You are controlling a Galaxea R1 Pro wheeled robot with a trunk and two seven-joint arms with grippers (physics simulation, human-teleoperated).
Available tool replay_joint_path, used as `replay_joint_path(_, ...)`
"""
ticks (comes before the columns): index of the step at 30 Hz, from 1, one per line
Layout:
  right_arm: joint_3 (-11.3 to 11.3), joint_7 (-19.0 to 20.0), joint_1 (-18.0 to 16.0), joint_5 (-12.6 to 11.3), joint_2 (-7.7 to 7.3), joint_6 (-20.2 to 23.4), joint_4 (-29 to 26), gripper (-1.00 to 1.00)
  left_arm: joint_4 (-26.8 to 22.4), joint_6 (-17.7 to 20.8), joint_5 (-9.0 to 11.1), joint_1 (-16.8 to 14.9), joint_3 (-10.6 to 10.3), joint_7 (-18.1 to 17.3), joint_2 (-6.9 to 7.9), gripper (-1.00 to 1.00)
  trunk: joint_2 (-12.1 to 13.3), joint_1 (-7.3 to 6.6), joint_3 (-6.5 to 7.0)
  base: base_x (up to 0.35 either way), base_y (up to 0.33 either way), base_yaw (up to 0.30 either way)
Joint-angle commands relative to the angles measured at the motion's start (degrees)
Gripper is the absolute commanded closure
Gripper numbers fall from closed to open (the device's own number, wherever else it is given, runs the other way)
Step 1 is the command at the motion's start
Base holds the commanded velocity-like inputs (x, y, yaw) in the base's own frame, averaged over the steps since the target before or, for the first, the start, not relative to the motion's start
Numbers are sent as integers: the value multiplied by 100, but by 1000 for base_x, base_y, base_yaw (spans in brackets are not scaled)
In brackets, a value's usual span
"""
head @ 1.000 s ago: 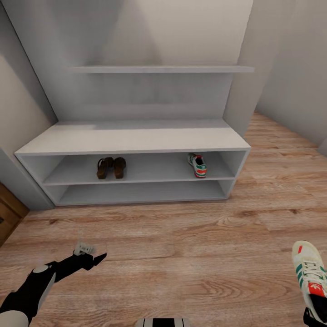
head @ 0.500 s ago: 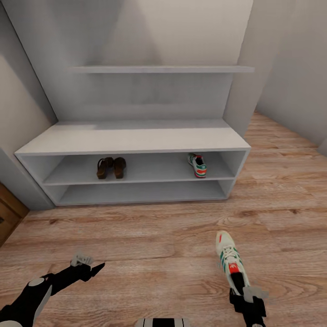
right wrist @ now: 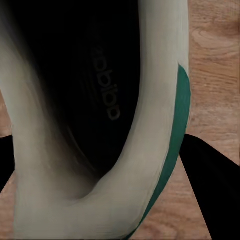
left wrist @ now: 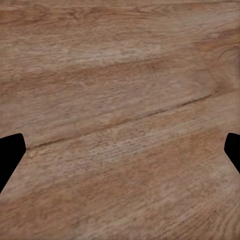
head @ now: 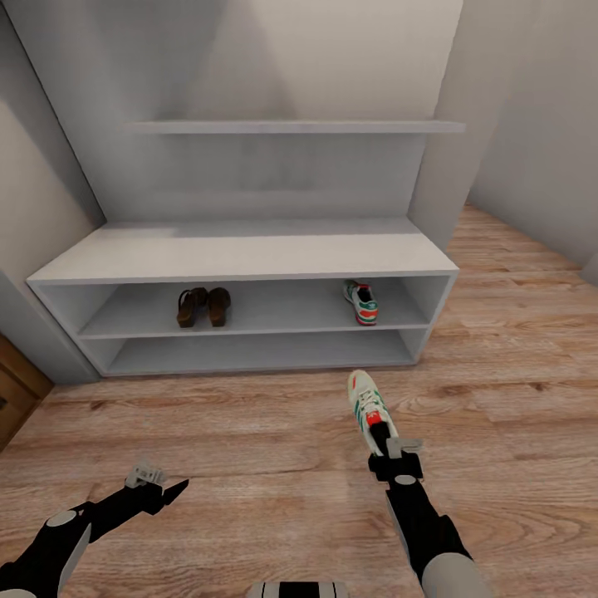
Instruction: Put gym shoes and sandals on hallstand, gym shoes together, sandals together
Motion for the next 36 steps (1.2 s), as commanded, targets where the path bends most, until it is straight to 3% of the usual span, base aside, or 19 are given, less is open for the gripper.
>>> replay_joint_path(1, -18, 2, -66, 55, 26, 109, -13, 100, 1, -25, -60, -3, 36, -36, -5, -100, -2, -1, -5, 0, 0, 0)
replay_joint_path(4, -9, 2, -320, 51, 57, 443, -30, 100, 12, -25, -61, 3, 40, -139, -5, -100, -2, -1, -5, 0, 0, 0)
replay_joint_path(5, -6, 2, -481, 47, 57, 606, -36, 100, -8, -26, -69, 79, 87, -407, 3, -100, -2, -1, -8, 0, 0, 62)
replay_joint_path(8, -5, 2, -531, 46, 57, 653, -41, 100, -43, -38, -64, 152, 266, -702, 5, -100, -2, -1, -25, 0, 0, 123)
replay_joint_path(11, -5, 4, -540, 46, 57, 658, -43, 100, -26, -150, -70, 184, 305, -1018, 9, -100, -2, -1, -46, 0, 0, 162)
replay_joint_path(15, -5, 5, -555, 45, 57, 660, -53, 100, -3, -661, -76, 272, 336, -1805, 31, -100, -2, -1, -74, 0, 0, 169)
replay_joint_path(18, -5, 8, -557, 45, 57, 660, -97, 100, -1, -753, -67, 285, 383, -2082, 43, -100, -2, -1, -96, 0, 0, 171)
replay_joint_path(26, -5, 3, -559, 45, 57, 668, -253, 100, -3, -820, -64, 293, 864, -2305, 36, -100, -2, -1, -153, 0, 0, 172)
replay_joint_path(32, -8, 2, -559, -50, 57, 670, -438, 100, -7, -828, -74, 293, 931, -2315, 32, -100, -2, -1, -177, 0, 0, 97)
replay_joint_path(36, -19, -3, -564, -636, 57, 770, -745, 100, -8, -833, -70, 294, 936, -2316, 24, -100, -2, -1, -179, 0, 0, 13)
